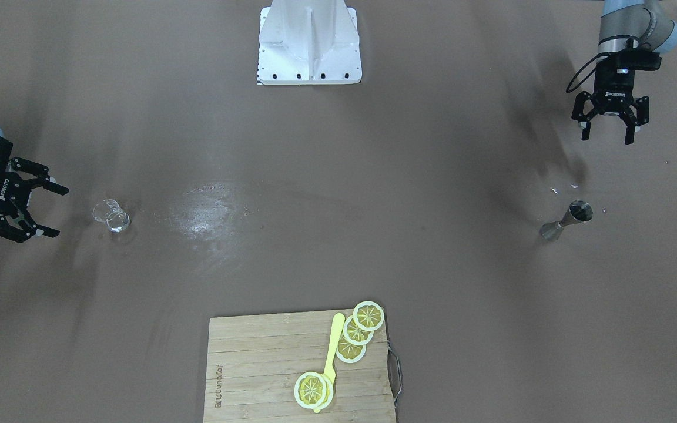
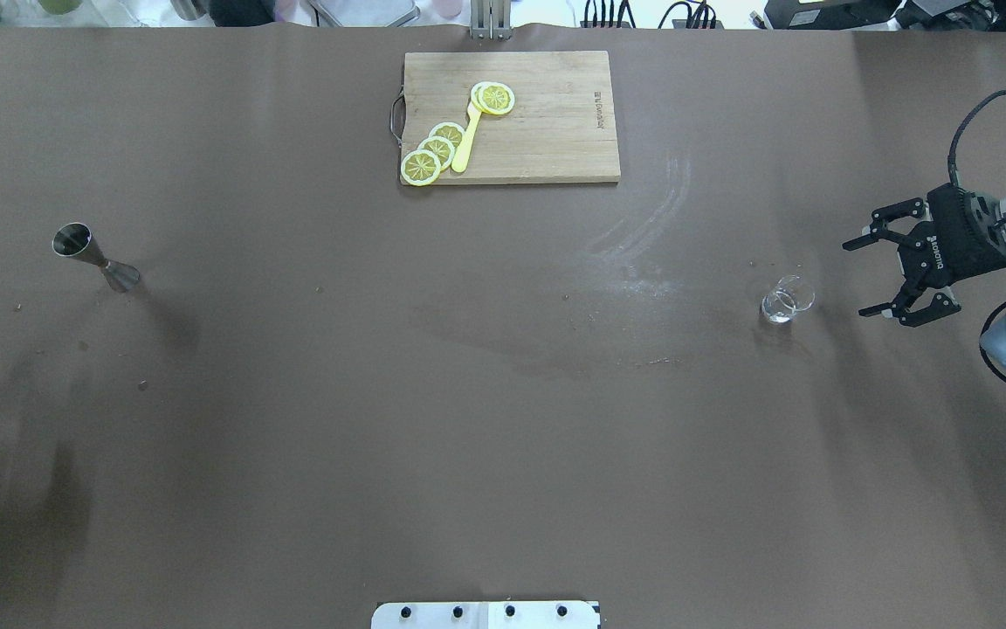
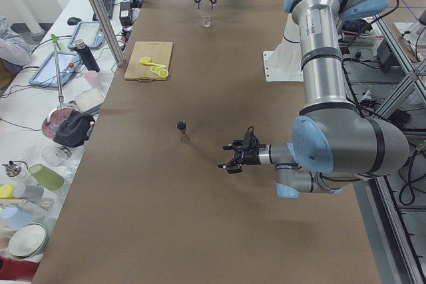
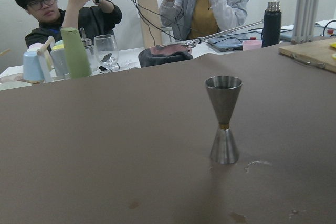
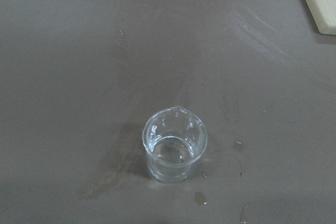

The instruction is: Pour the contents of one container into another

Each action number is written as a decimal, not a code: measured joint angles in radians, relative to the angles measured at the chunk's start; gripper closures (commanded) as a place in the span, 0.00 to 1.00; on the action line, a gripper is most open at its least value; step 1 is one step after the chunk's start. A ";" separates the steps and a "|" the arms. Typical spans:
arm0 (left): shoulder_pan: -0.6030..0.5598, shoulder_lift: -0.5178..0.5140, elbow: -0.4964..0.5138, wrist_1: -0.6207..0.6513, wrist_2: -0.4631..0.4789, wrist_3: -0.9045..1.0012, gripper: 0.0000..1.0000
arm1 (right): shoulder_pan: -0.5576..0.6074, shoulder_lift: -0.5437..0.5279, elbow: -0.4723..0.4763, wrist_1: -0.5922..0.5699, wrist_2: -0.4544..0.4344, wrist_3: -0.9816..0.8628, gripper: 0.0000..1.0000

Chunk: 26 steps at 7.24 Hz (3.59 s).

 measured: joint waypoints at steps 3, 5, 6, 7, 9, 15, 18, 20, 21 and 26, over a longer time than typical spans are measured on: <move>-0.019 -0.041 -0.001 0.217 0.126 -0.155 0.01 | -0.037 0.046 -0.042 0.018 -0.021 0.003 0.00; -0.115 -0.093 -0.006 0.328 0.150 -0.199 0.02 | -0.066 0.051 -0.044 0.019 -0.022 0.004 0.00; -0.164 -0.126 -0.008 0.342 0.132 -0.205 0.02 | -0.077 0.052 -0.044 0.019 -0.022 0.005 0.00; -0.193 -0.162 -0.011 0.346 0.104 -0.206 0.02 | -0.085 0.055 -0.048 0.018 -0.023 0.005 0.00; -0.210 -0.235 -0.014 0.357 0.041 -0.207 0.02 | -0.094 0.076 -0.073 0.019 -0.031 0.003 0.01; -0.273 -0.332 -0.017 0.475 -0.033 -0.281 0.12 | -0.108 0.111 -0.100 0.017 -0.034 0.010 0.23; -0.296 -0.354 -0.019 0.491 -0.044 -0.237 0.02 | -0.109 0.109 -0.099 0.016 -0.025 0.013 0.56; -0.313 -0.387 -0.015 0.546 -0.056 -0.207 0.02 | -0.097 0.106 -0.098 0.015 -0.018 0.013 0.93; -0.328 -0.402 -0.010 0.593 -0.056 -0.207 0.02 | -0.078 0.105 -0.097 0.011 -0.007 0.013 1.00; -0.401 -0.501 0.065 0.618 -0.060 -0.211 0.24 | 0.079 0.115 -0.074 -0.048 0.095 0.012 1.00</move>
